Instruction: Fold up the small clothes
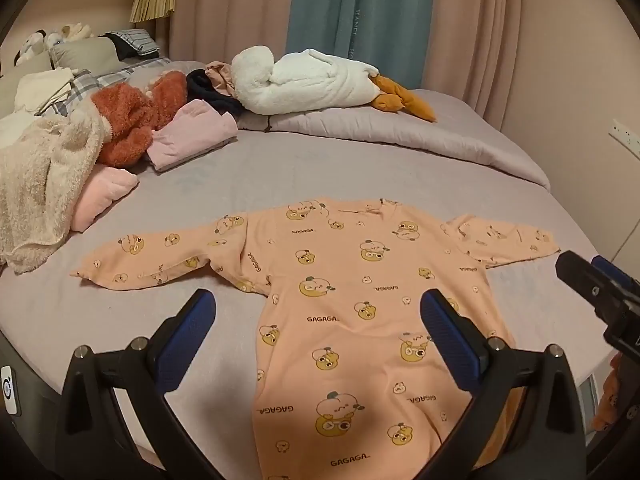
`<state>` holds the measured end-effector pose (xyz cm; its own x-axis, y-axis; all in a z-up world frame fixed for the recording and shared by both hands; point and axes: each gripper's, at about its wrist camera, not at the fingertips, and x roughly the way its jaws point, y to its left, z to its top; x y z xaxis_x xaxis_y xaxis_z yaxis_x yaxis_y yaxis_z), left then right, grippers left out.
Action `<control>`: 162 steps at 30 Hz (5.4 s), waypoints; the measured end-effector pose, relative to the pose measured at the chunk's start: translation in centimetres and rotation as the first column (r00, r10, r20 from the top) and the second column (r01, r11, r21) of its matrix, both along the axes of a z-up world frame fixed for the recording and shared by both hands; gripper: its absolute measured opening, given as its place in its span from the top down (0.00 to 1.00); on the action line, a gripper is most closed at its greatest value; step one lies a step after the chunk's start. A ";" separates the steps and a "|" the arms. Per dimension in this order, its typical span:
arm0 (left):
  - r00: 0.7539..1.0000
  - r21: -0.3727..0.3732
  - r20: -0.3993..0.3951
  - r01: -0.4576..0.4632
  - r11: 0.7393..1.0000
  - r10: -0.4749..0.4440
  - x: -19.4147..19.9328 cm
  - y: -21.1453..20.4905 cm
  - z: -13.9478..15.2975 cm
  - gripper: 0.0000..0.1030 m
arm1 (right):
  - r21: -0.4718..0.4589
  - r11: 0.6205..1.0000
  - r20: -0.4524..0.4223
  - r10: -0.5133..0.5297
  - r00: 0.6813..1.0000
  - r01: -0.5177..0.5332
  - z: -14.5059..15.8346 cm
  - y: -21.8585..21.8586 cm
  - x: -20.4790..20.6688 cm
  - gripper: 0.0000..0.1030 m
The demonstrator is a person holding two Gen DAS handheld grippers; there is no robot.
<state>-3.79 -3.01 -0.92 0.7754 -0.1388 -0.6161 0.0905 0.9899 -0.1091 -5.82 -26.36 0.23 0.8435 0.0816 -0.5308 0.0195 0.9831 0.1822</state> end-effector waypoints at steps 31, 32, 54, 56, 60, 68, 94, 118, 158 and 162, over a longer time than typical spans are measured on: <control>0.999 -0.128 0.009 0.043 0.991 -0.042 6.0 0.5 2.3 0.02 | 0.063 0.998 -0.004 -0.019 1.000 0.019 0.8 -2.2 4.4 0.01; 0.999 -0.125 0.001 0.043 0.991 -0.043 6.3 0.4 2.1 0.02 | 0.059 0.998 -0.014 -0.017 1.000 0.018 0.8 -2.2 4.7 0.01; 0.995 -0.088 -0.088 0.034 0.996 -0.042 6.5 1.1 0.0 0.02 | 0.043 0.998 -0.067 -0.035 0.997 0.038 0.1 -1.4 5.9 0.01; 0.995 -0.095 -0.095 0.033 0.995 -0.042 6.5 1.2 -0.1 0.02 | 0.043 0.998 -0.068 -0.035 0.997 0.038 0.1 -1.3 5.9 0.01; 0.993 -0.101 -0.113 0.029 0.994 -0.040 6.6 1.3 -0.5 0.02 | 0.044 0.998 -0.077 -0.038 0.996 0.041 0.0 -1.2 6.1 0.01; 0.992 -0.089 -0.121 0.031 0.996 -0.041 6.4 1.2 -0.7 0.02 | 0.041 0.998 -0.089 -0.041 0.995 0.045 -0.2 -0.8 6.2 0.01; 0.989 -0.060 -0.142 0.032 0.998 -0.040 6.0 0.6 -1.3 0.02 | 0.064 0.997 -0.096 -0.034 0.995 0.040 -0.8 -0.6 6.0 0.01; 0.985 -0.099 -0.162 0.043 0.994 -0.058 6.0 0.9 -1.8 0.02 | 0.071 0.996 -0.110 -0.044 0.993 0.052 -1.1 -1.4 5.8 0.01; 0.961 -0.063 -0.270 0.042 0.997 -0.057 9.9 -1.8 -6.1 0.11 | 0.194 0.935 -0.219 -0.254 0.942 0.297 -5.7 -16.0 7.8 0.25; 0.952 -0.076 -0.299 0.039 0.996 -0.060 11.1 -2.7 -7.2 0.16 | 0.225 0.888 -0.265 -0.339 0.903 0.400 -7.2 -22.3 8.7 0.27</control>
<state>7.31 -5.74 -8.14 0.5465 -0.2224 -0.8074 0.0914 0.9742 -0.2065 2.87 -48.62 -6.94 0.7099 -0.0494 -0.7025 0.4396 0.8104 0.3872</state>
